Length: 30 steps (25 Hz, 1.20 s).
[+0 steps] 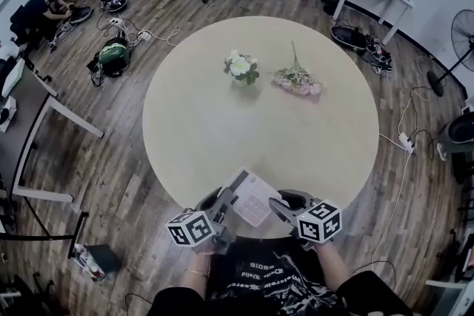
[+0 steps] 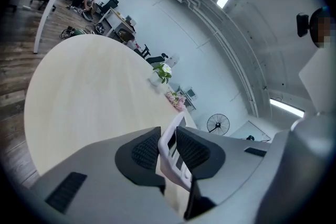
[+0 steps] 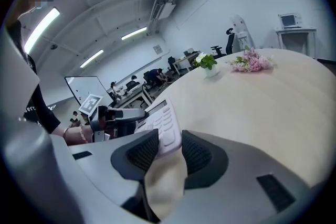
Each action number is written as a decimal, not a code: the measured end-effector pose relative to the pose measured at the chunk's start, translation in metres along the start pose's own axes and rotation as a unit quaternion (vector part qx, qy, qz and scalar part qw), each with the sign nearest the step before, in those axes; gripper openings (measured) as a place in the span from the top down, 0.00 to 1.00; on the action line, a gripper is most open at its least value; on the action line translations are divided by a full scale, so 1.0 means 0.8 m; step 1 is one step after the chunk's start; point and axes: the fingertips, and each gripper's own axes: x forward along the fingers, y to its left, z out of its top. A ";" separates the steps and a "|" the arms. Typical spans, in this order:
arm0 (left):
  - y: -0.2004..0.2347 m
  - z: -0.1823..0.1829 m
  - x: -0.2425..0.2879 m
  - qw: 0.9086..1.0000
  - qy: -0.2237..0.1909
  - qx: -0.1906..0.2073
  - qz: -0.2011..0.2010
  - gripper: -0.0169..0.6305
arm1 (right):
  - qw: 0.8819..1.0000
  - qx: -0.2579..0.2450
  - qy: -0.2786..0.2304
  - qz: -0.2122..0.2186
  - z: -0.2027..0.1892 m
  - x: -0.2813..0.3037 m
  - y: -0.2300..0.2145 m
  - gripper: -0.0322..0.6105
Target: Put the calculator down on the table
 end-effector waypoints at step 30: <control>0.095 0.152 0.123 0.997 -0.013 0.006 0.075 0.82 | 0.999 0.005 0.026 0.026 0.128 0.164 -0.106 0.72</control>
